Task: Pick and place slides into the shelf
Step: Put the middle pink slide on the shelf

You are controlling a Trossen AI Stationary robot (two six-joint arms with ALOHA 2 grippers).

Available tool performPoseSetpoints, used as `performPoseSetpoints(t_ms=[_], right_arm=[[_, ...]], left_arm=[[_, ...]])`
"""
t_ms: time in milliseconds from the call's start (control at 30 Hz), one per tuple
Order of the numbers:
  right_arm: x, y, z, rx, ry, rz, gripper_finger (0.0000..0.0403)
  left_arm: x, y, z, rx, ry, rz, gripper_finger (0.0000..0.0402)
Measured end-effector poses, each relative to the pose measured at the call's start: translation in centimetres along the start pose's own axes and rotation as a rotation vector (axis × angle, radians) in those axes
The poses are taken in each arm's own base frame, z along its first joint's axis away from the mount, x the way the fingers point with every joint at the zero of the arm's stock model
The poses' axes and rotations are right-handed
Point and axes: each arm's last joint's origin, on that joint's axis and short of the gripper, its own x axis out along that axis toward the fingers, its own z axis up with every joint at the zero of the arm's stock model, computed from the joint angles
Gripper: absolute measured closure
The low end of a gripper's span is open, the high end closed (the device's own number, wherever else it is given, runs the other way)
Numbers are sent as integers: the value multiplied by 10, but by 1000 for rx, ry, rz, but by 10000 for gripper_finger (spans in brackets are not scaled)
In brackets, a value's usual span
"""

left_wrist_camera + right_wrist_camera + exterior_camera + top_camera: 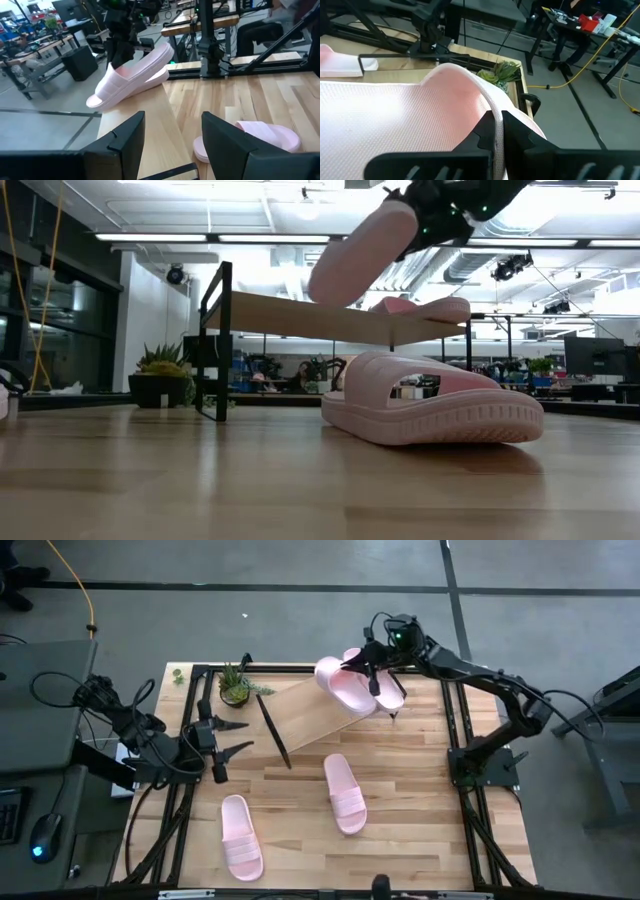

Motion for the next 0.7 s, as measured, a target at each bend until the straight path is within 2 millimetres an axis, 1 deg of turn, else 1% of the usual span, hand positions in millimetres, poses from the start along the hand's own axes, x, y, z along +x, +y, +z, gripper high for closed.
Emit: performPoseSetpoints(t_ms=[200, 400, 700], right_arm=[[8, -9, -12, 4, 6, -14, 403], [10, -15, -23, 16, 29, -25, 403], [10, -15, -25, 1, 47, -12, 403]], left_arm=[[0, 0, 0, -19, 1, -1, 222], [0, 0, 0, -19, 1, -2, 222], [0, -1, 0, -18, 3, -19, 222]])
